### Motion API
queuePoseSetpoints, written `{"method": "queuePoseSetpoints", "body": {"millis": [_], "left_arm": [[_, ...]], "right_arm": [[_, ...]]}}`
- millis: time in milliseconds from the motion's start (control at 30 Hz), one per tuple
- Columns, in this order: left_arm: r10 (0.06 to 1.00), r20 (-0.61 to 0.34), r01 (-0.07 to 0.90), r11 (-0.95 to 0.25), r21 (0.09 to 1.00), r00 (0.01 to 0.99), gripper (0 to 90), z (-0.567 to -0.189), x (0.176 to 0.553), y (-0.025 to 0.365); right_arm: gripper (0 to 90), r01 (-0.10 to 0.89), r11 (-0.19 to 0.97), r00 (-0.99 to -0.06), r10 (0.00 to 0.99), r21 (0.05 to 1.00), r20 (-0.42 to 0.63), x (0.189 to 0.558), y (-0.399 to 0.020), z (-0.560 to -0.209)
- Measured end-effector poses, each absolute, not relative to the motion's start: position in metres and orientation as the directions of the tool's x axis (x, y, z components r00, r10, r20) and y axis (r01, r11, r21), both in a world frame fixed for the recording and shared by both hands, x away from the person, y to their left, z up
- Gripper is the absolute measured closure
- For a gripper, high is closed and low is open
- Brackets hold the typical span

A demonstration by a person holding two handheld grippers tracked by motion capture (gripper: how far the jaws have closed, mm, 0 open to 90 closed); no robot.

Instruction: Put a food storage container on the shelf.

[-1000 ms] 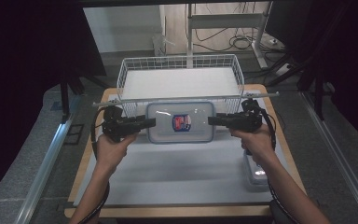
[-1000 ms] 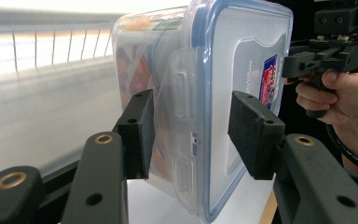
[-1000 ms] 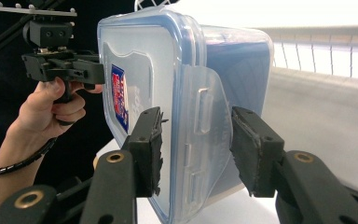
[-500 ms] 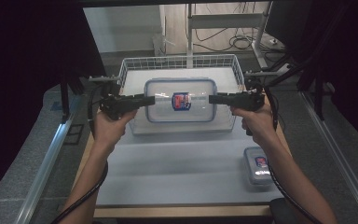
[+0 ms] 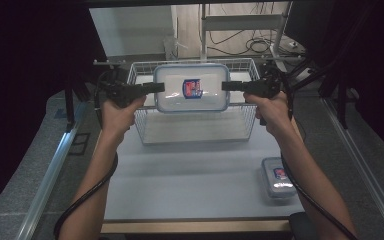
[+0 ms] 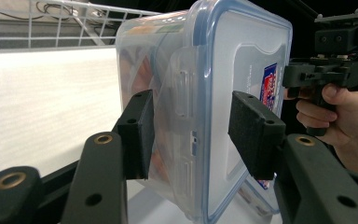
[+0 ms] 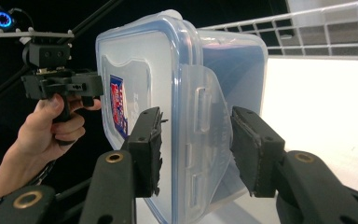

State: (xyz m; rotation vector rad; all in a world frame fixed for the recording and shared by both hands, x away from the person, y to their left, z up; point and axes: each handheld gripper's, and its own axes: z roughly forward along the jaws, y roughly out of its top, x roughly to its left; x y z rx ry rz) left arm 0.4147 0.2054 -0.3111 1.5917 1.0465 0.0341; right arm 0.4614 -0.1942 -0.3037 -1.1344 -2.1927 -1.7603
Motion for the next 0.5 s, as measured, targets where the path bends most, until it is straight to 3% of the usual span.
{"method": "queuePoseSetpoints", "body": {"millis": [500], "left_arm": [[0.622, -0.539, 0.62, 0.108, 0.777, 0.568, 51.6, -0.313, 0.446, 0.203]], "right_arm": [[53.4, 0.636, 0.019, -0.674, 0.501, 0.771, 0.543, 0.492, -0.195, -0.3]]}}
